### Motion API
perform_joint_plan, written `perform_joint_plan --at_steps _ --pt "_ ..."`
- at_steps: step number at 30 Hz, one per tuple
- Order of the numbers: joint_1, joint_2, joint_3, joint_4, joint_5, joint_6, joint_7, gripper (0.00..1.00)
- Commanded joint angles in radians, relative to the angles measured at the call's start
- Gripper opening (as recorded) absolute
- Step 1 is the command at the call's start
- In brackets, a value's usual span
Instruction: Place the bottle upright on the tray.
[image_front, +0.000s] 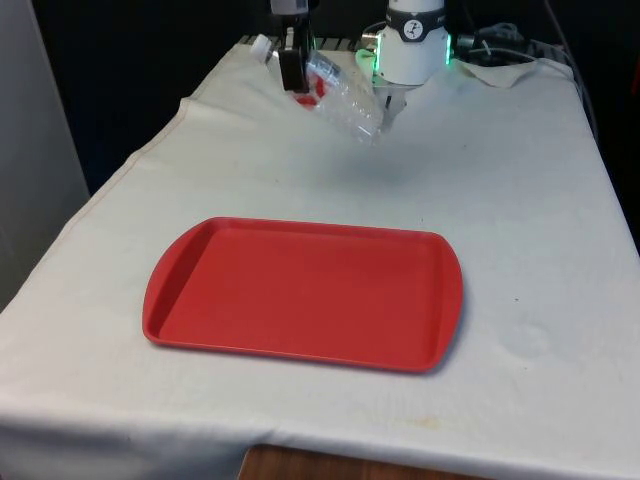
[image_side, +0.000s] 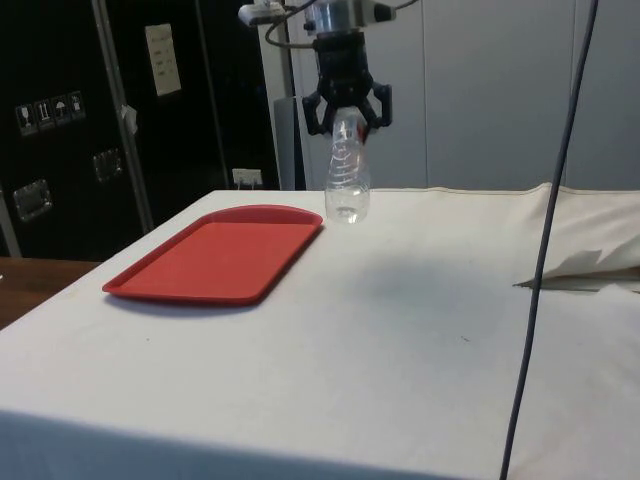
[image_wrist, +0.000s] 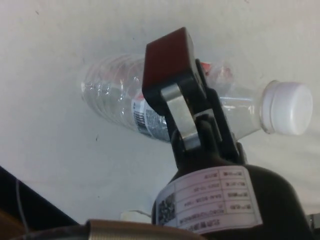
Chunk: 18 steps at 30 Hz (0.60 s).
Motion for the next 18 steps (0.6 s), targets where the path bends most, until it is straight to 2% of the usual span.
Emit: perform_joint_plan --at_steps 1,3,4,5,11,12,18 --pt "0.003 -0.019 -0.002 0.005 -0.024 -0.016 0.021 0.28" --pt "0.001 -0.037 -0.001 0.014 -0.033 -0.041 0.023 0.28" --pt "0.0 -0.028 0.0 0.01 -0.019 -0.03 0.007 0.28" --pt "0.001 -0.043 -0.001 0.018 -0.035 -0.051 0.023 0.28" --pt "-0.001 -0.066 0.0 0.041 -0.032 -0.094 0.009 0.28" --pt "0.0 -0.079 0.0 0.05 -0.045 -0.112 0.022 0.28" --pt "-0.001 -0.107 0.001 0.087 -0.053 -0.175 0.021 0.28"
